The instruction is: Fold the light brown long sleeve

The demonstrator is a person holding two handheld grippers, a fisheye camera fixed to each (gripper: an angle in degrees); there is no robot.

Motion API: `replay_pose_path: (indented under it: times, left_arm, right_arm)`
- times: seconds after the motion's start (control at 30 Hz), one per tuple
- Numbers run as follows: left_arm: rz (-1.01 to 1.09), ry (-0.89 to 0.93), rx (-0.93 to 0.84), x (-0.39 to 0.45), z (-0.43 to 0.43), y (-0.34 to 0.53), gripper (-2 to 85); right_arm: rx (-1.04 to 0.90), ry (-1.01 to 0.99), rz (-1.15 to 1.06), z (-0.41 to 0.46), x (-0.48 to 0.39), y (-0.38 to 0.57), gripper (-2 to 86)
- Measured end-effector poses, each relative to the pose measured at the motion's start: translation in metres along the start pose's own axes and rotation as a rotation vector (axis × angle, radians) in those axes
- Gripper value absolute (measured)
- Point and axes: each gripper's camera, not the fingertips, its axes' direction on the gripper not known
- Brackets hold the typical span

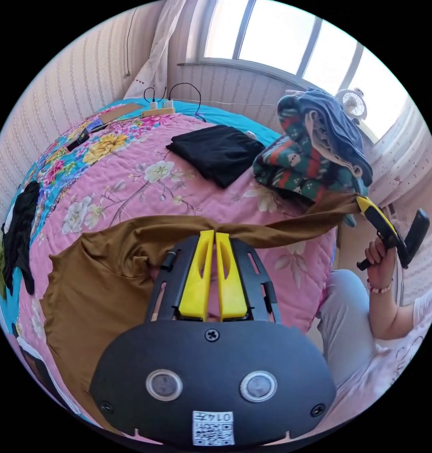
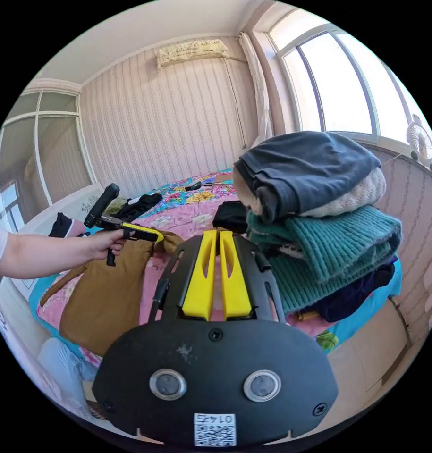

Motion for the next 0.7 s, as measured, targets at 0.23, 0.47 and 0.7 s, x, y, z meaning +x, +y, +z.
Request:
replay_pose_path:
  times: [0.23,0.47,0.7]
  left_arm:
    - [0.021,0.033,-0.231,0.004,0.068,-0.015,1.8]
    - [0.086,0.027,-0.161,0.018,0.090,-0.053,3.8]
    - [0.069,0.056,-0.241,0.046,0.171,-0.094,6.0]
  right_arm:
    - [-0.286,-0.014,0.162,-0.004,0.060,0.044,2.0]
    - [-0.344,-0.006,0.106,-0.002,0.098,0.062,5.8]
    - [-0.500,0.066,-0.114,0.040,0.094,0.060,8.5]
